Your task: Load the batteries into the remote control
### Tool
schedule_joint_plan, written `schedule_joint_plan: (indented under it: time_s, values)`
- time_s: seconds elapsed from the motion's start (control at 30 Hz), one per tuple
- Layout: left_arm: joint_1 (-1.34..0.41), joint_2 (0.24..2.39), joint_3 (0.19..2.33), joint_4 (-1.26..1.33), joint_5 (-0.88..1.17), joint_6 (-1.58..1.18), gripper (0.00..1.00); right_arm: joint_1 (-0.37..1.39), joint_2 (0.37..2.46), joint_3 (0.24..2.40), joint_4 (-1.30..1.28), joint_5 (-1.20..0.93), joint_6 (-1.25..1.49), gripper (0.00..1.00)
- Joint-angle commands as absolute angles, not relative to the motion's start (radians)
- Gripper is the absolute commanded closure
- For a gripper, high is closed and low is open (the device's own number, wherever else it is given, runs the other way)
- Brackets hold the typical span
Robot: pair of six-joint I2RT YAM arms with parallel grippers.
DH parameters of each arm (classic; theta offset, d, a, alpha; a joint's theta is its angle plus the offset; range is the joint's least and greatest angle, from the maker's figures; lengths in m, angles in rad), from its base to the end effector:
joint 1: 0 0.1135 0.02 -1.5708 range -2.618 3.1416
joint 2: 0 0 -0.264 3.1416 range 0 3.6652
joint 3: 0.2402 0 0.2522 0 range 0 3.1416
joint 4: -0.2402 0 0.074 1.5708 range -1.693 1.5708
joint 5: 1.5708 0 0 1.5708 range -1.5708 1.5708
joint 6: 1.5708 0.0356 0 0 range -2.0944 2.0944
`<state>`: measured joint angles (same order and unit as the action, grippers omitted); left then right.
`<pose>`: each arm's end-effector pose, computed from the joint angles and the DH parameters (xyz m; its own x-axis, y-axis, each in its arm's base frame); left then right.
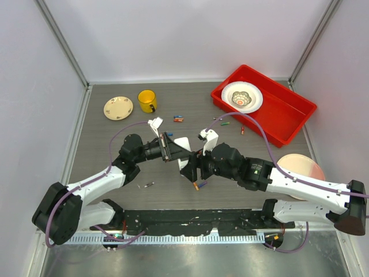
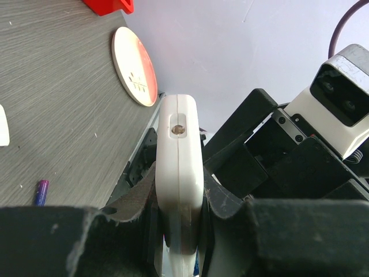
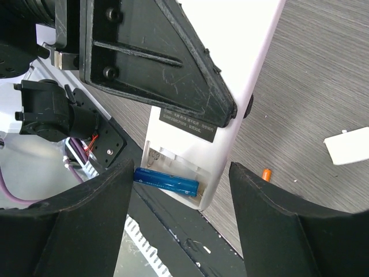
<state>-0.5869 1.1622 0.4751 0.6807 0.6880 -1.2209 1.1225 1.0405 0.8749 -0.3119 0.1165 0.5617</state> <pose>0.1907 -0.1540 0.2461 -0.9004 -0.2727 -0.3390 0.3229 0.1033 -0.9408 0.1056 0.2101 0.3098 -0.6215 -0.0717 -0.7801 -0.6136 0.6637 0.4278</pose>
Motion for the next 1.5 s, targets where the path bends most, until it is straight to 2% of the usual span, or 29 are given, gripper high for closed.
schedule_joint_plan:
  time_s: [0.0,0.23,0.7,1.37,1.43,1.47]
  values:
    - [-0.586,1.129,0.506,0.739,0.693,-1.220,1.00,1.111,1.026,0.865,-0.302,0.127,0.569,0.30]
    - [-0.586,1.124,0.506,0.738,0.689,-1.218,1.00,1.101,1.023,0.854,-0.299,0.127,0.572,0.36]
    - [-0.586,1.109,0.506,0.735,0.676,-1.218,1.00,1.091,1.011,0.830,-0.291,0.123,0.584,0.57]
    - [-0.575,1.108,0.529,0.739,0.680,-1.221,1.00,1.086,1.049,0.824,-0.327,0.045,0.565,0.89]
    - [-0.569,1.109,0.534,0.742,0.687,-1.224,1.00,1.088,1.057,0.828,-0.348,0.038,0.561,0.99]
    - [-0.563,1.109,0.537,0.742,0.689,-1.226,1.00,1.088,1.061,0.830,-0.354,0.032,0.560,0.99]
